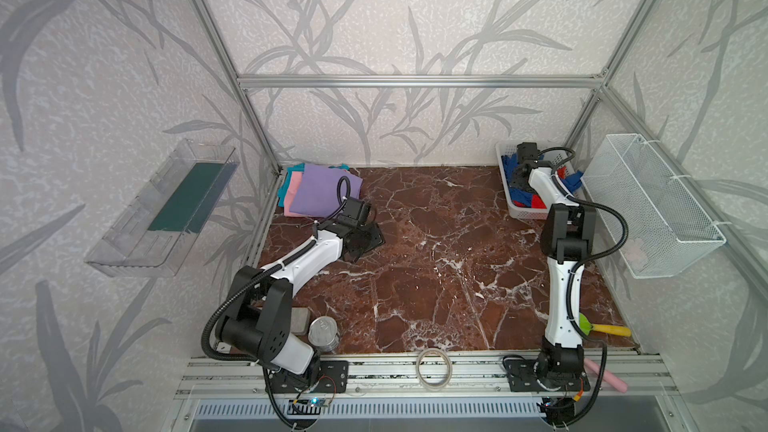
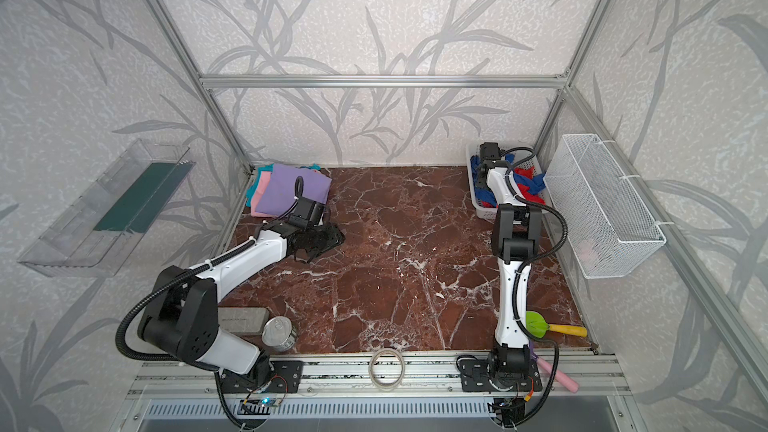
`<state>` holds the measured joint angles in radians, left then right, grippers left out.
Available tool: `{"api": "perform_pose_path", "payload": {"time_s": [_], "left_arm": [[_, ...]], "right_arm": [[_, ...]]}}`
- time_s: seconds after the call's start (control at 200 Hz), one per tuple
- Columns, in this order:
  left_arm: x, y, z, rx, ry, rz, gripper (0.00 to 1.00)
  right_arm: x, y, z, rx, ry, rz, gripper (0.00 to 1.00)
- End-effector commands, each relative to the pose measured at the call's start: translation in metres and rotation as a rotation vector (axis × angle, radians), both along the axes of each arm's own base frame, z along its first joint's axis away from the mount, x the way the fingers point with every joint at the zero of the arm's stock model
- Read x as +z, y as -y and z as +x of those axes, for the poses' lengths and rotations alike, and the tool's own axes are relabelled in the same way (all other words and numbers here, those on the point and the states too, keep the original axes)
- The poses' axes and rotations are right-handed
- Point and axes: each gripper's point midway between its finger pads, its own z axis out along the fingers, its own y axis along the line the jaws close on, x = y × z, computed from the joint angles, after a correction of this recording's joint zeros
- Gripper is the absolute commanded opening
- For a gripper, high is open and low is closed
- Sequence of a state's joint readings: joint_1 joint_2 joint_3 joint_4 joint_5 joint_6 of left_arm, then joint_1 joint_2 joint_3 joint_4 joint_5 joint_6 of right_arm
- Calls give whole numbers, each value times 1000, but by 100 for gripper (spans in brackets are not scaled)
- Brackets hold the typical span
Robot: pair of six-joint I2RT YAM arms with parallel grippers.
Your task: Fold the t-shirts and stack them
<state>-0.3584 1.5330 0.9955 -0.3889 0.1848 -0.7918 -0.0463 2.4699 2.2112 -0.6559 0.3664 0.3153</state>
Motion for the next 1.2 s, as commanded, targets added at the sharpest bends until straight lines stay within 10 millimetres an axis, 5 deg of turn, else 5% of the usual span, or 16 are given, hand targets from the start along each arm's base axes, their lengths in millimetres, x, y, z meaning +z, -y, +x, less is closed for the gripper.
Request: {"api": "perform_pose_path", "payload": {"time_s": [0.0,0.07,0.205,0.485,0.745,0.975,1.155,1.195], "left_arm": [[4,0,3,22,-6,-13,59],[4,-1,2,24,-8,-8,59],[3,-1,3,24,-7,-7,59],[-9,6,-5,18,-19,-31,59],[1,-1,-16,7,12,-20,59],[5,-1,-24,-5,29,-42,59],[11,-3,-30,-8,49,-46,59],[12,-4,-31,-9,52,-46,60]], "right_arm": [[-26,-9,-7,-4,-73,67,49],[-22,-8,-5,-15,-57,68,18],[1,-11,1,-8,2,83,0],[62,-41,-1,29,260,152,0],[97,-62,-37,51,537,201,0],[142,-95,-62,123,685,172,0],[163,-136,-74,217,716,160,0],[181,-148,-80,247,749,164,1]]}}
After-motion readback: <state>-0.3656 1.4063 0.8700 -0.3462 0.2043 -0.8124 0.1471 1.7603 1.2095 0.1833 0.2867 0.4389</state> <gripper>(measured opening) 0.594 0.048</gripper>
